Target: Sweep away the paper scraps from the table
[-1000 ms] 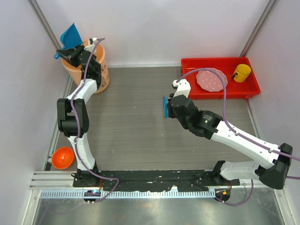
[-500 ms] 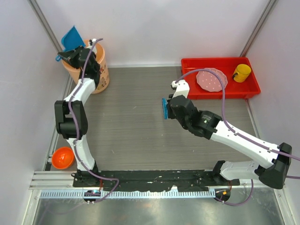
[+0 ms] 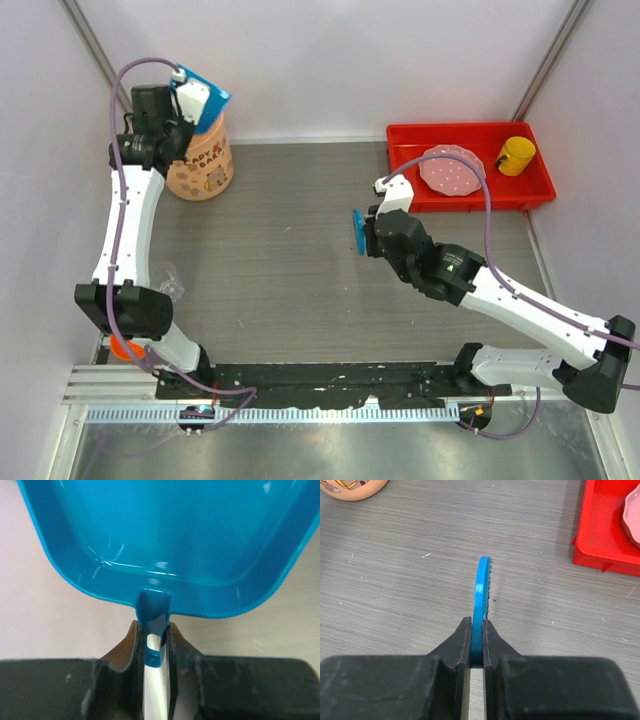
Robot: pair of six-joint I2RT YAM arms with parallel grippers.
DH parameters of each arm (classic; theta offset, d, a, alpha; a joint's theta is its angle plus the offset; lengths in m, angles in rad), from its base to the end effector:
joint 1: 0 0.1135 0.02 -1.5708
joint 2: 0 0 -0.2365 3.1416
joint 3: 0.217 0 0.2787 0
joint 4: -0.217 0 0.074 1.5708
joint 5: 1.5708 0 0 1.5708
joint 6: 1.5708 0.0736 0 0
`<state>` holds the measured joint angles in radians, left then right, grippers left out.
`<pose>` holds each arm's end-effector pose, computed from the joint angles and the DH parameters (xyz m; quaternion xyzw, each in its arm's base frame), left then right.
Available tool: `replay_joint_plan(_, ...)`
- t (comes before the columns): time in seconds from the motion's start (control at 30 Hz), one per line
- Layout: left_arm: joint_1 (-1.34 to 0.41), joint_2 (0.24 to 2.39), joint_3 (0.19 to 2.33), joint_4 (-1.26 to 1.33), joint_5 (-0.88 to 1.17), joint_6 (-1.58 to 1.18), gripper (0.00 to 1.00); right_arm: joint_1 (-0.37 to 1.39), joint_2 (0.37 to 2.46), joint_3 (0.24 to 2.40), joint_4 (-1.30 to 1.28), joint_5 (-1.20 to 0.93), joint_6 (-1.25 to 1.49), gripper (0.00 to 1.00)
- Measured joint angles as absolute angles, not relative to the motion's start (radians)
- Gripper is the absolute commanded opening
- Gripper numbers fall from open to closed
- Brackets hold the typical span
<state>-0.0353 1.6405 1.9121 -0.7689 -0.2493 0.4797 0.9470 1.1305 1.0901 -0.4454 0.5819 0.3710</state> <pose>0.4107 0.0037 0.4109 0.1557 0.8408 0.2160 0.4714 0.2159 0.2307 0.3131 -0.0910 0.8287 0.1086 0.5415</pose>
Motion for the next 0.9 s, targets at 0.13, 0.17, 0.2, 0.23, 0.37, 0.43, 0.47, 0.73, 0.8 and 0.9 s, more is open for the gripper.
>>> replay_joint_plan(0.13, -0.084, 1.572, 1.839, -0.942, 0.007, 0.427, 0.00, 0.947, 1.090, 1.066, -0.442, 0.587, 0.358, 0.01)
replay_joint_plan(0.17, -0.113, 1.548, 1.797, -0.975, 0.054, 0.424, 0.00, 0.947, 1.077, 1.063, -0.442, 0.590, 0.354, 0.01)
replay_joint_plan(0.2, -0.144, 1.527, 1.755, -1.011, 0.093, 0.424, 0.00, 0.947, 1.066, 1.062, -0.442, 0.593, 0.349, 0.01)
replay_joint_plan(0.23, -0.178, 1.507, 1.707, -1.031, 0.121, 0.426, 0.00, 0.947, 1.055, 1.062, -0.442, 0.596, 0.345, 0.01)
replay_joint_plan(0.37, -0.344, 1.453, 1.468, -1.075, 0.153, 0.431, 0.00, 0.947, 1.021, 1.062, -0.442, 0.611, 0.330, 0.01)
replay_joint_plan(0.43, -0.412, 1.457, 1.364, -1.079, 0.153, 0.430, 0.00, 0.947, 1.011, 1.061, -0.441, 0.614, 0.322, 0.01)
replay_joint_plan(0.47, -0.437, 1.462, 1.317, -1.079, 0.150, 0.429, 0.00, 0.947, 1.009, 1.060, -0.441, 0.615, 0.319, 0.01)
replay_joint_plan(0.73, -0.563, 1.601, 1.179, -1.005, 0.050, 0.411, 0.00, 0.947, 1.005, 1.048, -0.442, 0.617, 0.315, 0.01)
replay_joint_plan(0.8, -0.585, 1.631, 1.159, -0.957, 0.013, 0.406, 0.00, 0.947, 1.003, 1.047, -0.443, 0.617, 0.315, 0.01)
replay_joint_plan(0.9, -0.602, 1.651, 1.110, -0.876, -0.040, 0.413, 0.00, 0.947, 0.994, 1.041, -0.443, 0.617, 0.316, 0.01)
